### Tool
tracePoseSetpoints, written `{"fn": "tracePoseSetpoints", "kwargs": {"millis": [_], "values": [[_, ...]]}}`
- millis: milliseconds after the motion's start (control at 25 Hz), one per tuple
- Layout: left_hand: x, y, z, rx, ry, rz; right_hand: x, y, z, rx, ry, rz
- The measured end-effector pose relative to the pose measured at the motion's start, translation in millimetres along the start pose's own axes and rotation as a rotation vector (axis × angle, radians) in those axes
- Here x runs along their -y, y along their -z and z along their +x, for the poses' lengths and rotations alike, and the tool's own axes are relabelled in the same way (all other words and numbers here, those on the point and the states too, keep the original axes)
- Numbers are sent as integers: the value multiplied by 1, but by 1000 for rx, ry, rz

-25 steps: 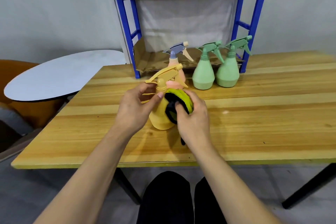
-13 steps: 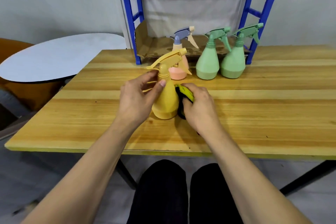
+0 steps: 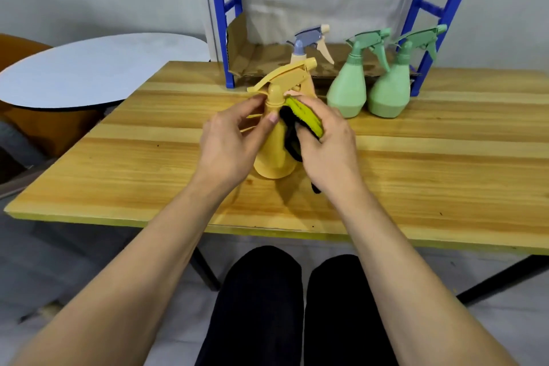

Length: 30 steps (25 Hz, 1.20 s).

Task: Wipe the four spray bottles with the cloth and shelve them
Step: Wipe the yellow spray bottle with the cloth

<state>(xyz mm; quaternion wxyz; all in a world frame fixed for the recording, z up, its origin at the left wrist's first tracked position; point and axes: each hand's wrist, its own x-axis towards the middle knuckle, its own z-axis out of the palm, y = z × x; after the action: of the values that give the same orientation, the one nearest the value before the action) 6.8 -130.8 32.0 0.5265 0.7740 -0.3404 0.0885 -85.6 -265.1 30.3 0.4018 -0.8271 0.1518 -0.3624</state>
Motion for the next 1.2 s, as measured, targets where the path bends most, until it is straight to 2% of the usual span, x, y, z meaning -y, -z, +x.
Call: {"fn": "tracePoseSetpoints", "kwargs": {"millis": [200,320,440,480,560,680,800,880,1000,1200], "values": [[-6,-8,-4,-54,-11,105,-32,-4,-25,51,-73,-243],[-11,-22,-13,-189,-5,175,-33,1,-30,103,-86,-191],[-16,-28,-8,-285,85,107,-32,7,-33,192,-131,-159],[-17,-27,-6,-272,99,80,-32,7,-35,180,-122,-181],[-17,-17,-3,-150,132,13,-32,8,-35,109,-109,-194],[-12,8,-1,139,131,-80,-37,14,-26,-89,-156,17],[-6,15,-4,252,87,-37,-29,22,-18,-194,-150,142],[-7,8,-7,217,66,-51,-11,19,-12,-95,-74,137],[-7,2,-8,190,48,-64,2,11,-7,56,38,-5],[-5,1,-8,169,56,-47,-20,15,-24,151,-155,-244]]}}
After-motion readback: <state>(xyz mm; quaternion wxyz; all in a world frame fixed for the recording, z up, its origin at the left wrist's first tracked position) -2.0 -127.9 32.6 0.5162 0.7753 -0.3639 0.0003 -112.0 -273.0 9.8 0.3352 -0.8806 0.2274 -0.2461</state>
